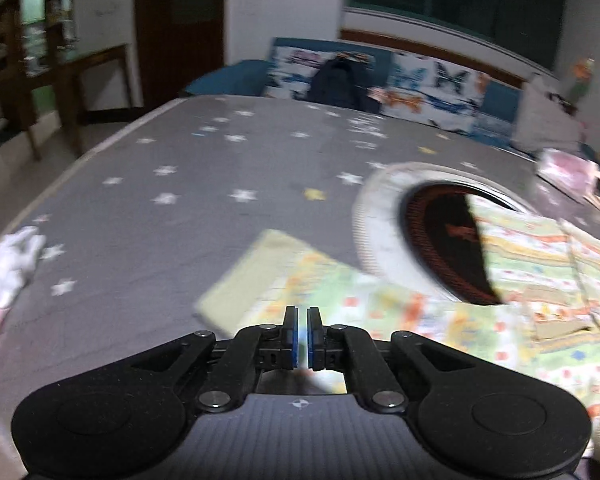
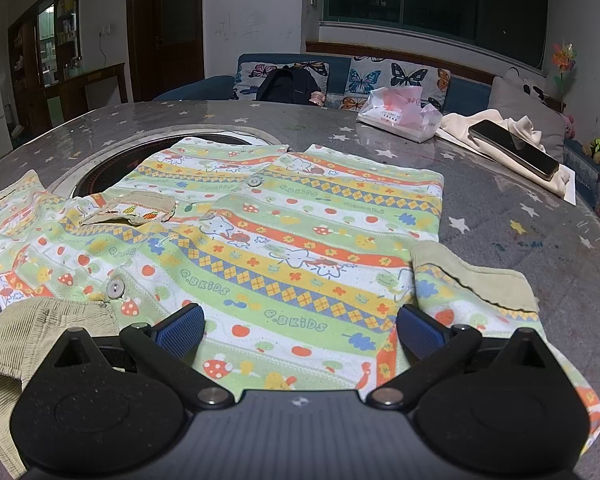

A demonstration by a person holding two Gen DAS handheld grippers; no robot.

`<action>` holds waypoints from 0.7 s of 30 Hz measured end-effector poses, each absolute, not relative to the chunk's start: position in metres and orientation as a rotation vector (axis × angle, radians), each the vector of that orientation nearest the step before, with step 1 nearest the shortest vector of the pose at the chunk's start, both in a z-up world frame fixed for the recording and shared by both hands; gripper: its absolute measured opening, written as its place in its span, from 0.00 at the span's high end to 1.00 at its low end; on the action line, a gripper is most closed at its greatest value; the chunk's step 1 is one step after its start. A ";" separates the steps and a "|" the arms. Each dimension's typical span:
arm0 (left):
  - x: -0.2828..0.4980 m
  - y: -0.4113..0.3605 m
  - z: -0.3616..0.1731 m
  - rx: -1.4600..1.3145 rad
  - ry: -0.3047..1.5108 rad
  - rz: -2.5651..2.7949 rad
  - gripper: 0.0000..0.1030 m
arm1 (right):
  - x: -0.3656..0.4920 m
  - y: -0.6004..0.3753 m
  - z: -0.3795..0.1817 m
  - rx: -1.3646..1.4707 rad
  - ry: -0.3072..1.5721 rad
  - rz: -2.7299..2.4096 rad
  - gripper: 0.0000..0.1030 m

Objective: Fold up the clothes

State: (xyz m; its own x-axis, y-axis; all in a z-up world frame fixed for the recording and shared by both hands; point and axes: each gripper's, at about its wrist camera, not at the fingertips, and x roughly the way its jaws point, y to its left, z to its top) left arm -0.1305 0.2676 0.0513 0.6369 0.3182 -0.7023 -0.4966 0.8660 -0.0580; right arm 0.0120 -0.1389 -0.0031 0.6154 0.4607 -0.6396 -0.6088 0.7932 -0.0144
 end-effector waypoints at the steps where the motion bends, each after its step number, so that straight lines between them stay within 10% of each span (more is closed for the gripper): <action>1: -0.124 0.264 0.049 -0.255 0.755 0.445 0.95 | 0.012 -0.139 -0.003 -0.239 0.664 0.623 0.00; 21: -0.093 0.273 0.022 -0.036 0.785 0.575 0.91 | 0.017 -0.130 -0.004 -0.259 0.672 0.626 0.00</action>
State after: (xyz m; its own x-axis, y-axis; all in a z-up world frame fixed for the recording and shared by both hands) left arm -0.0929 0.2733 0.0220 0.5630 0.4755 -0.6759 -0.5016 0.8466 0.1777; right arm 0.0167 -0.1303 -0.0035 0.6092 0.4546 -0.6498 -0.6156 0.7876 -0.0261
